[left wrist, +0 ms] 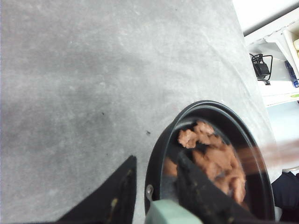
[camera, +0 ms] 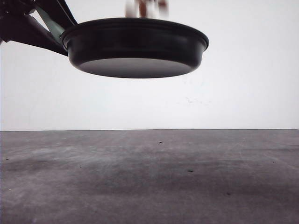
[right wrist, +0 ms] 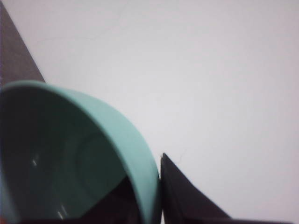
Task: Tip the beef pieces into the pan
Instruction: 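Lift the bowl over the raised pan and tip the beef cubes in, then lower the empty bowl back onto the table and release it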
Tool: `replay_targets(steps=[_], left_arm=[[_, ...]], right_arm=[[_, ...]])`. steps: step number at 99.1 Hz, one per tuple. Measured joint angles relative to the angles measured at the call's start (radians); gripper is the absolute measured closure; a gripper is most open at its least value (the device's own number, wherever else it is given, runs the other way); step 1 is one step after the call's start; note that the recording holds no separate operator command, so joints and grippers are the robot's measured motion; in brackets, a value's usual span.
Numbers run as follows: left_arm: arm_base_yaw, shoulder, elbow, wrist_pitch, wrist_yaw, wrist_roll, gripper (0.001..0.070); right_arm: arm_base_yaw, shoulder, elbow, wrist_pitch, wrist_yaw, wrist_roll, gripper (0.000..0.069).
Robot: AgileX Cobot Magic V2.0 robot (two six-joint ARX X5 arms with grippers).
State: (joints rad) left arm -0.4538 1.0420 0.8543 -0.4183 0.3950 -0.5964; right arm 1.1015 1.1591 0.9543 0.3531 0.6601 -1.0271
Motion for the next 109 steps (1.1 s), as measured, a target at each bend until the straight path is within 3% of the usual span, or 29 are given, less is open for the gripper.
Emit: replay_targets(steps=[20, 58, 68, 79, 96, 109], left_arm=[[0.0, 0.0, 0.0, 0.009, 0.0, 0.0, 0.0585], [0.0, 0.0, 0.0, 0.026, -0.005, -0.003, 0.0585], [0.0, 0.0, 0.0, 0.025, -0.005, -0.003, 0.0585], [0.0, 0.0, 0.0, 0.015, -0.005, 0.002, 0.0585], [0.0, 0.0, 0.0, -0.005, -0.005, 0.013, 0.0586], [0.0, 0.0, 0.0, 0.021, -0.006, 0.019, 0.0586]], right_arm=[[-0.001, 0.0, 0.0, 0.052, -0.008, 0.001, 0.0666], [-0.029, 0.0, 0.0, -0.044, 0.015, 0.235, 0.0666], [-0.063, -0.013, 0.0, -0.093, 0.043, 0.402, 0.0666], [-0.194, -0.087, 0.0, -0.306, -0.017, 0.694, 0.0666], [-0.526, -0.148, 0.008, -0.703, -0.311, 1.189, 0.0666], [-0.804, -0.035, -0.006, -0.936, -0.615, 1.347, 0.0666]])
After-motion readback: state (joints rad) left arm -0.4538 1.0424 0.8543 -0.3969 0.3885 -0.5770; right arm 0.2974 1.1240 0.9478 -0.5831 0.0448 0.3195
